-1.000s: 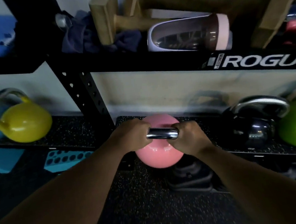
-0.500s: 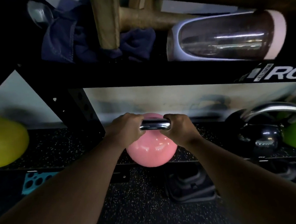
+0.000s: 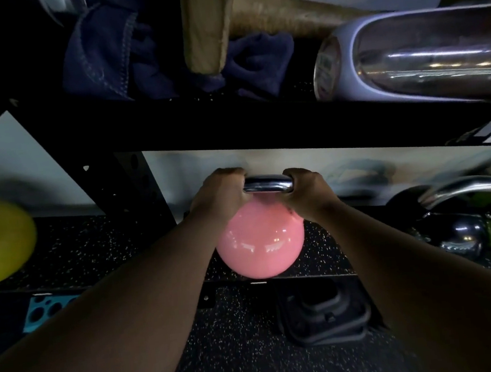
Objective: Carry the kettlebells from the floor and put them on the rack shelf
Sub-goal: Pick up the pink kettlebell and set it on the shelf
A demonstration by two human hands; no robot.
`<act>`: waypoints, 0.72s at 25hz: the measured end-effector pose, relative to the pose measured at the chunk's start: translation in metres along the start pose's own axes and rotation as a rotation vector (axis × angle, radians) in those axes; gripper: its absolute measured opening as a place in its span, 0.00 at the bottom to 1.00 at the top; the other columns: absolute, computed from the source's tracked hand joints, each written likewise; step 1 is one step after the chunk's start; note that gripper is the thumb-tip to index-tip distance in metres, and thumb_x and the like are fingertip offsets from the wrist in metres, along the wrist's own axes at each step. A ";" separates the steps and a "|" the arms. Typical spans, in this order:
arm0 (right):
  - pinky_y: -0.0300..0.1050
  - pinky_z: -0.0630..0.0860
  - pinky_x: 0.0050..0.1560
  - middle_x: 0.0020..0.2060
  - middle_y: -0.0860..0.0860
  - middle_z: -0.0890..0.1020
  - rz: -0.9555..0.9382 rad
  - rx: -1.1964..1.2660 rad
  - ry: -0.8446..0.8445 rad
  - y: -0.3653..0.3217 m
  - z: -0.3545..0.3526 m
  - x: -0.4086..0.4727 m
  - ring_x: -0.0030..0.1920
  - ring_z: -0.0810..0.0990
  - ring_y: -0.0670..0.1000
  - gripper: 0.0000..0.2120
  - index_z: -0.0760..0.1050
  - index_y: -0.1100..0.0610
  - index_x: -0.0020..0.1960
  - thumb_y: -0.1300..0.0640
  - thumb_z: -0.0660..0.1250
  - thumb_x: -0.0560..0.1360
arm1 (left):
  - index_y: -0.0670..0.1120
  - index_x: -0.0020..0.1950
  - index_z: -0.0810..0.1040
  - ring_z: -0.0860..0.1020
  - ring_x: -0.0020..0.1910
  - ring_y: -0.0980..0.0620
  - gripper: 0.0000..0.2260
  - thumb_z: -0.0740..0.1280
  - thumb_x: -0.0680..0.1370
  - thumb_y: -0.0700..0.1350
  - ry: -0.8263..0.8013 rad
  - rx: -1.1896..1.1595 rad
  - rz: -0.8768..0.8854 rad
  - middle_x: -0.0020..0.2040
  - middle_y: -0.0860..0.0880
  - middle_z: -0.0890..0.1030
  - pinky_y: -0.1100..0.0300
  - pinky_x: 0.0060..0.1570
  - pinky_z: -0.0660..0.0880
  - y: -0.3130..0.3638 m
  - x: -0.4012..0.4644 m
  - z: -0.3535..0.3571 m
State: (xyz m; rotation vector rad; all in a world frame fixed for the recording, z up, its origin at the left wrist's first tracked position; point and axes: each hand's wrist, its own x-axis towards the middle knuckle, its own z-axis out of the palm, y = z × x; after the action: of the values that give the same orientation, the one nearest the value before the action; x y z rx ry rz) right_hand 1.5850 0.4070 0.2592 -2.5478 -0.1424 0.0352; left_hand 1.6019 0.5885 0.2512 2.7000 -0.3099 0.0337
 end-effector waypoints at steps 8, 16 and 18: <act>0.54 0.74 0.55 0.60 0.55 0.72 -0.102 -0.120 -0.009 -0.016 -0.009 -0.007 0.60 0.70 0.57 0.30 0.67 0.47 0.68 0.58 0.72 0.68 | 0.53 0.75 0.59 0.74 0.60 0.44 0.36 0.71 0.71 0.43 -0.002 -0.198 -0.085 0.61 0.47 0.75 0.48 0.58 0.70 -0.014 -0.037 0.002; 0.56 0.71 0.59 0.51 0.56 0.79 -0.654 -0.120 -0.072 -0.101 0.054 -0.058 0.55 0.76 0.59 0.17 0.78 0.56 0.57 0.61 0.70 0.69 | 0.51 0.70 0.70 0.74 0.64 0.47 0.26 0.69 0.72 0.47 0.030 -0.174 -0.359 0.66 0.49 0.77 0.46 0.63 0.71 -0.113 -0.207 -0.017; 0.56 0.73 0.56 0.49 0.55 0.80 -0.748 -0.114 -0.175 -0.129 0.084 -0.079 0.53 0.77 0.58 0.15 0.79 0.55 0.55 0.61 0.69 0.69 | 0.50 0.68 0.73 0.75 0.63 0.46 0.24 0.69 0.72 0.46 0.057 -0.184 -0.460 0.65 0.47 0.77 0.47 0.62 0.72 -0.134 -0.264 -0.030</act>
State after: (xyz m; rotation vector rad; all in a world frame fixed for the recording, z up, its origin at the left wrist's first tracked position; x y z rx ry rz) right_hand 1.4894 0.5517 0.2610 -2.4383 -1.1737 -0.0427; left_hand 1.3749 0.7753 0.2058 2.5161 0.3133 -0.0501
